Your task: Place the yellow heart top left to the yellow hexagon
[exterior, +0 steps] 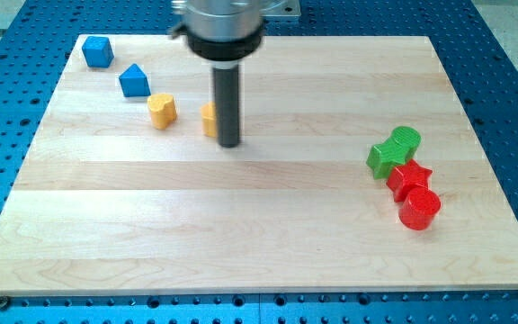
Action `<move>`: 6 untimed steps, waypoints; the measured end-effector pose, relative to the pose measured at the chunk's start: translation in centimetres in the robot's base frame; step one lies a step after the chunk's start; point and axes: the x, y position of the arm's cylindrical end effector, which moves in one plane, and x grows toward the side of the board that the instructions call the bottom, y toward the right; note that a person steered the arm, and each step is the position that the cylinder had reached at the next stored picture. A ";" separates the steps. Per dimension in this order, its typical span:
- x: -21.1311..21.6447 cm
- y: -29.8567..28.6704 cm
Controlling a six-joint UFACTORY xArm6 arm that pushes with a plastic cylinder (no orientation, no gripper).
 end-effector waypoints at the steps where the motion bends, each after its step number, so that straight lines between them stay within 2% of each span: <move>1: 2.3 -4.5; 2: 0.5 -11.9; 3: -2.8 -9.7; 4: -3.8 -7.5; 6: -3.2 -6.9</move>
